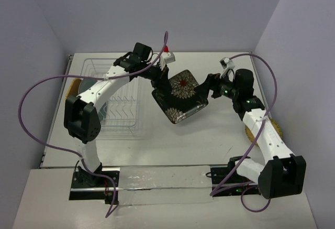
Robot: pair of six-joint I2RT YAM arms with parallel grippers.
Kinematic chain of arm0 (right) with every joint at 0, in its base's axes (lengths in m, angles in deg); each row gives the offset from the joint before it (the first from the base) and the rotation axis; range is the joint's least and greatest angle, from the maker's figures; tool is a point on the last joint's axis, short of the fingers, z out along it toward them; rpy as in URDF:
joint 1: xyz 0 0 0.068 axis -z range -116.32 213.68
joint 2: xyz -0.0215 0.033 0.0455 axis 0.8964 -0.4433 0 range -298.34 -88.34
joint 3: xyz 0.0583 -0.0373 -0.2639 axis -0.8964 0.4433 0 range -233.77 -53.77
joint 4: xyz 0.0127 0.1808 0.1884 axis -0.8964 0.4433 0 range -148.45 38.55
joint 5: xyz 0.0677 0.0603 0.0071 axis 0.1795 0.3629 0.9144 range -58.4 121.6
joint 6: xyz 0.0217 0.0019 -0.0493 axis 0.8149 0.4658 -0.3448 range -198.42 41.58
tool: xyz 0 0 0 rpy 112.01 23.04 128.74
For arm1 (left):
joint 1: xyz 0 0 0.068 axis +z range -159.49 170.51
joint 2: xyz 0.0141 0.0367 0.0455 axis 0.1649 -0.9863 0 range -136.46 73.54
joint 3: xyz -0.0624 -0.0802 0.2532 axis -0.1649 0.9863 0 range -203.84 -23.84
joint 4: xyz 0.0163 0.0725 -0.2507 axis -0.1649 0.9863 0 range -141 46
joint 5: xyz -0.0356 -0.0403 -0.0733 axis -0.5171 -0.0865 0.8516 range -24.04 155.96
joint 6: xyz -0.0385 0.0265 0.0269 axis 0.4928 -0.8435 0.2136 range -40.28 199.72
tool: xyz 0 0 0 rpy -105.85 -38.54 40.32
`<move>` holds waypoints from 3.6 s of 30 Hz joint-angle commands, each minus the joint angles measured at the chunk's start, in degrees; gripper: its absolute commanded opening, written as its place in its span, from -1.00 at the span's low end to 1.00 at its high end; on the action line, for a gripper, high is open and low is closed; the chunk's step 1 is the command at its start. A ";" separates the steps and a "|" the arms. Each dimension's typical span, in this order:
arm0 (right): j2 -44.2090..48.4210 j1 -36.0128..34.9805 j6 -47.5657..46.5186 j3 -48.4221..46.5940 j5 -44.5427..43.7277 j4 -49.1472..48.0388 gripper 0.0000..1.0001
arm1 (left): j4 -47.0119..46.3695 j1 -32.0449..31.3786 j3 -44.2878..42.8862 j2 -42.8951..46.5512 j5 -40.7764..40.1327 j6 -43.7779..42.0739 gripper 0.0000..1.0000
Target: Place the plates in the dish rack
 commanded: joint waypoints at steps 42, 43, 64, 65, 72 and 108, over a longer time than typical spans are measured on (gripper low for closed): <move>-3.86 15.66 15.27 2.17 -11.84 -14.49 0.98 | 22.35 0.62 5.69 26.25 -99.80 46.81 -1.00; -4.38 15.74 15.30 2.07 -11.50 -14.57 0.98 | 25.45 0.81 5.93 26.37 -100.85 49.30 -0.99; -12.42 15.74 15.85 -0.72 -5.58 -15.25 0.94 | 23.21 7.97 15.09 38.82 -87.48 37.09 -1.00; -12.45 15.74 15.79 -0.72 -5.45 -15.22 0.95 | 23.56 7.97 15.73 38.69 -87.50 36.61 -1.00; -12.05 15.74 15.47 -0.56 -5.65 -15.02 0.95 | 20.68 7.97 18.60 38.34 -85.46 33.55 -1.00; -13.72 15.82 15.19 -1.34 -5.56 -13.86 0.94 | 13.47 8.33 26.74 29.32 -81.52 31.70 0.01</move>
